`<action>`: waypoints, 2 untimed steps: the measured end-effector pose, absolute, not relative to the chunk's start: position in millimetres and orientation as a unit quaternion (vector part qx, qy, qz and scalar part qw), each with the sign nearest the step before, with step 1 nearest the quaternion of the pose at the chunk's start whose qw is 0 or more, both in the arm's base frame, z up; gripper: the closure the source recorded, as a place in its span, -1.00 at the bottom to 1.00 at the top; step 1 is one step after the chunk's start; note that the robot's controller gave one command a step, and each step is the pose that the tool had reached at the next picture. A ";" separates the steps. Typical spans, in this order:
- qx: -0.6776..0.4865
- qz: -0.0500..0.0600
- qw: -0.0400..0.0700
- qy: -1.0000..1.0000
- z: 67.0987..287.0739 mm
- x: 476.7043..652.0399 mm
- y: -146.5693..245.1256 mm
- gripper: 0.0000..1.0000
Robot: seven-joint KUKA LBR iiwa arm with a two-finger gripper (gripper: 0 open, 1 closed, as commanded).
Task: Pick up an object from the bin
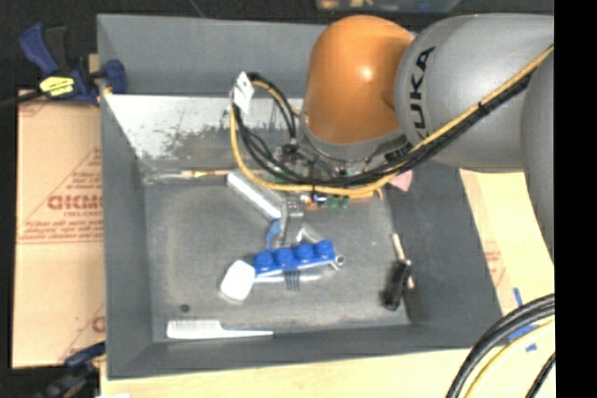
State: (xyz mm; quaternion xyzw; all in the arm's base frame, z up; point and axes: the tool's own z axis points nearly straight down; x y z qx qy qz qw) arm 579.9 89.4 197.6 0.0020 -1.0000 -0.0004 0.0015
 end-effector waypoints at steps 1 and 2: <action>0.001 -0.001 -0.002 -1.000 200.9 581.5 89.1 -1.00; -0.032 -0.002 -0.006 -0.999 78.8 545.5 8.9 -1.00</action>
Offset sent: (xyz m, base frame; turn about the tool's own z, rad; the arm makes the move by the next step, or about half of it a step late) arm -0.0388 -0.0856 -0.1276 0.0727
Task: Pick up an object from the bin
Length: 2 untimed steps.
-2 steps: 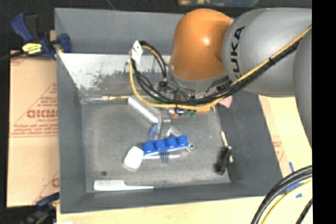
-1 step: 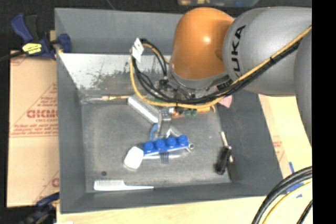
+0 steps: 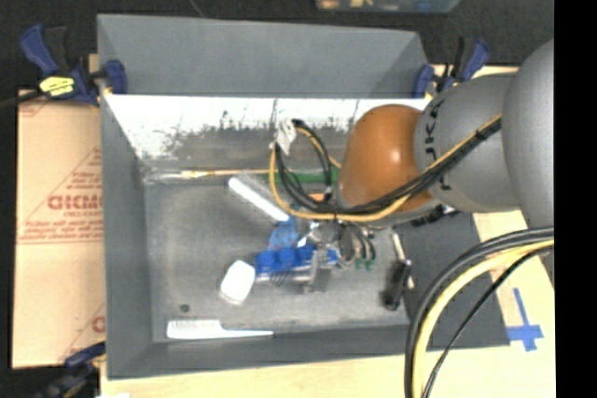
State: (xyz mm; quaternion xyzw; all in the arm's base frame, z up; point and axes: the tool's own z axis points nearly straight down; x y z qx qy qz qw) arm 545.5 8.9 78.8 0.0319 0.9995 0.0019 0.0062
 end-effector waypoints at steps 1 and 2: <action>-0.007 0.002 0.010 1.000 137.9 532.4 11.6 -1.00; -0.025 0.002 0.010 1.000 100.2 536.8 36.0 -1.00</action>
Offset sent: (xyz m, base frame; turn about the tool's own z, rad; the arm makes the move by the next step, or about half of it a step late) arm -0.0093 0.0272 0.0212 -0.1122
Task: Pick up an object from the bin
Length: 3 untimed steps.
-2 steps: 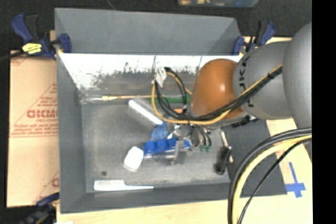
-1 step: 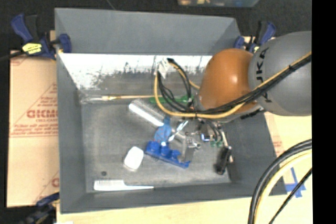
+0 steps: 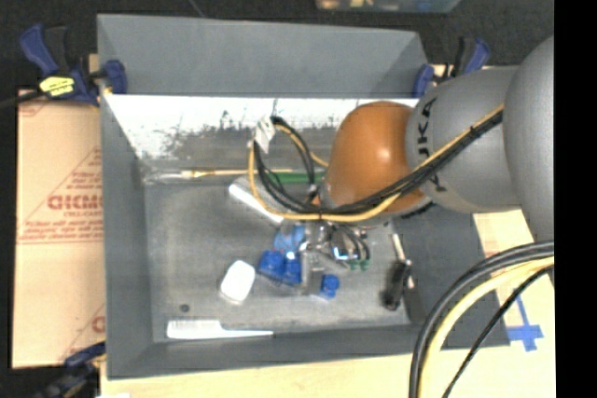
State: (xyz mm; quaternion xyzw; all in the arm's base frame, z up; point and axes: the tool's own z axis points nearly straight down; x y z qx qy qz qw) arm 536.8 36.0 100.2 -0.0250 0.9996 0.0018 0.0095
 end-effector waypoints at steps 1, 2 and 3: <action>0.155 0.004 0.013 0.988 69.9 514.7 45.8 -1.00; 0.064 0.003 0.014 0.998 71.2 523.4 26.0 1.00; 0.064 0.003 0.014 0.998 71.2 523.3 26.1 1.00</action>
Offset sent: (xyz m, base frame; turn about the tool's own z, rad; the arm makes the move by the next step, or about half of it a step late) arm -0.0153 -0.0085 -0.0302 0.1758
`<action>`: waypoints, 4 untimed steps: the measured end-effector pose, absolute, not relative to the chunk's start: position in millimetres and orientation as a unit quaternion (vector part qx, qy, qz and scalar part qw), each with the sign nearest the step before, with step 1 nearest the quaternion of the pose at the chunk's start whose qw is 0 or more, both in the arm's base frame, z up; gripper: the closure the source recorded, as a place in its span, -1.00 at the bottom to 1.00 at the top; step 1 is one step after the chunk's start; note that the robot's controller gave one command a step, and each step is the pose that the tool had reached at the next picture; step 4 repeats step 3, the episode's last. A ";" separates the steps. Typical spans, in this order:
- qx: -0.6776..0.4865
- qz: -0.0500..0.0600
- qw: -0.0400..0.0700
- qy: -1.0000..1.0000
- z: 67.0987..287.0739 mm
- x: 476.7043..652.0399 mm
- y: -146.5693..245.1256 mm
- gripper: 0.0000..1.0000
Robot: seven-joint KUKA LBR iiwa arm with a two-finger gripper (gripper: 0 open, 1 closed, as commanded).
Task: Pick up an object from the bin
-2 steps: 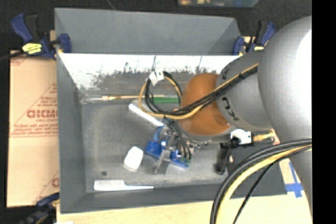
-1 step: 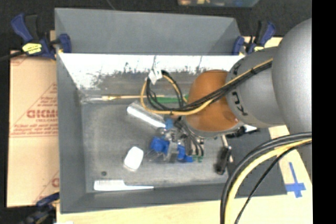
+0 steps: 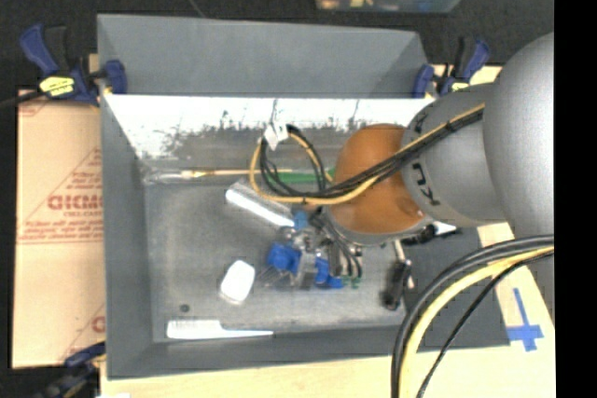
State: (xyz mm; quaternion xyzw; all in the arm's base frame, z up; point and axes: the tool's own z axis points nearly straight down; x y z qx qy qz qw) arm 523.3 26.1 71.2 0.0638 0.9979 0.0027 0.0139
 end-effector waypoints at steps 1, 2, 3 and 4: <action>0.064 0.002 0.009 0.998 84.8 520.2 26.1 1.00; 0.064 0.003 0.012 0.998 117.8 522.2 26.3 1.00; 0.064 0.003 0.014 0.998 132.6 523.1 26.1 1.00; 0.064 0.003 0.014 0.998 132.6 523.1 26.1 1.00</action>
Offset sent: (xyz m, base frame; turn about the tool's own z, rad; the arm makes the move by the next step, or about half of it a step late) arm -0.0021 0.0001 0.0273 0.0002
